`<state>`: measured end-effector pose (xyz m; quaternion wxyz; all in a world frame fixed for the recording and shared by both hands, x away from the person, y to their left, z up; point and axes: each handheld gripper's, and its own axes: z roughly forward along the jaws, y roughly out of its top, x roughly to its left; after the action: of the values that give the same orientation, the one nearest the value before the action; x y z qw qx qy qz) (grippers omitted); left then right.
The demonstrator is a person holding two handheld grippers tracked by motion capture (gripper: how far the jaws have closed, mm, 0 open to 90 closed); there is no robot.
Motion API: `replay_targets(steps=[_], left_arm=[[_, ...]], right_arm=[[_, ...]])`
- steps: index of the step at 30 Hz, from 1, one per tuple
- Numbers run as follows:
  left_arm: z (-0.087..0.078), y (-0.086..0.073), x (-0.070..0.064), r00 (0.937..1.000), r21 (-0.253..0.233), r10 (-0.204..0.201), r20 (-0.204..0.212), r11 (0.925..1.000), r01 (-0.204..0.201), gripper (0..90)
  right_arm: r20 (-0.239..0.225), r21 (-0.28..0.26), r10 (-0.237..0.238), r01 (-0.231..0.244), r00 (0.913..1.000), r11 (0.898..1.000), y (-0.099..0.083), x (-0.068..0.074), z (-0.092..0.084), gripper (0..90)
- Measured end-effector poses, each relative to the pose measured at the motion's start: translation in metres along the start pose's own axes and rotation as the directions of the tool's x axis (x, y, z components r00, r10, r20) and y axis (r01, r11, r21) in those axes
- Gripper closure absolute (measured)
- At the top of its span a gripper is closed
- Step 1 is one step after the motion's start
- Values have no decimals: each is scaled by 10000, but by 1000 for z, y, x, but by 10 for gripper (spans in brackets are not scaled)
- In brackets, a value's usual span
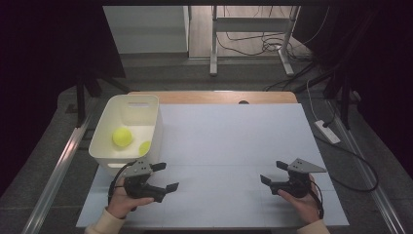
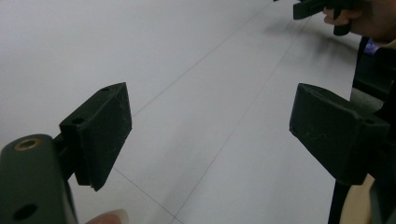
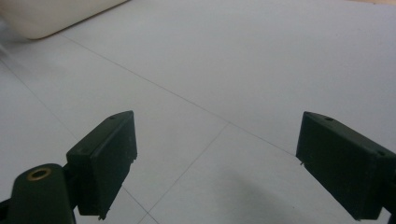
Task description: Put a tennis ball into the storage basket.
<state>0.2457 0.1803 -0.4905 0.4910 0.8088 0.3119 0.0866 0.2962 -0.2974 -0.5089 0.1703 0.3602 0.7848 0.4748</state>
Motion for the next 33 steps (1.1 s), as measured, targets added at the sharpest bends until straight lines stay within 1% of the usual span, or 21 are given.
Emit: replay_targets(steps=[5,8,12,14,15,18,20,25,33], left_arm=[[7,-7,2,10000,150,49,81,9999,-51,139],[8,-10,4,10000,133,-24,74,9999,23,138],[8,-13,4,9999,176,-85,-92,9998,87,138],[8,-15,4,9996,171,-137,-242,9998,141,138],[8,-16,4,9995,152,-202,-253,9997,206,138],[9,-18,4,9993,253,-215,-304,9994,223,137],[10,-20,4,9994,277,-222,-278,9994,229,137],[12,-21,5,9993,302,-258,-274,9992,266,137],[12,-21,5,9991,199,-368,-217,9991,373,139]], right_arm=[[0,-3,4,-4,10000,10000,0,0,0,123],[7,-6,-2,2,10000,10000,0,0,0,123],[-39,-77,-51,51,10000,10000,1,0,0,123],[-99,-117,-83,82,9999,9999,1,1,-1,123],[-152,-162,-99,96,9998,9998,2,1,-1,123],[-270,-240,-121,115,9996,9996,3,2,-1,124],[-288,-266,-211,204,9994,9994,3,2,-1,124],[-555,-338,-313,294,9980,9990,4,2,-2,129],[-608,-348,-367,347,9975,9988,5,1,-2,129]])
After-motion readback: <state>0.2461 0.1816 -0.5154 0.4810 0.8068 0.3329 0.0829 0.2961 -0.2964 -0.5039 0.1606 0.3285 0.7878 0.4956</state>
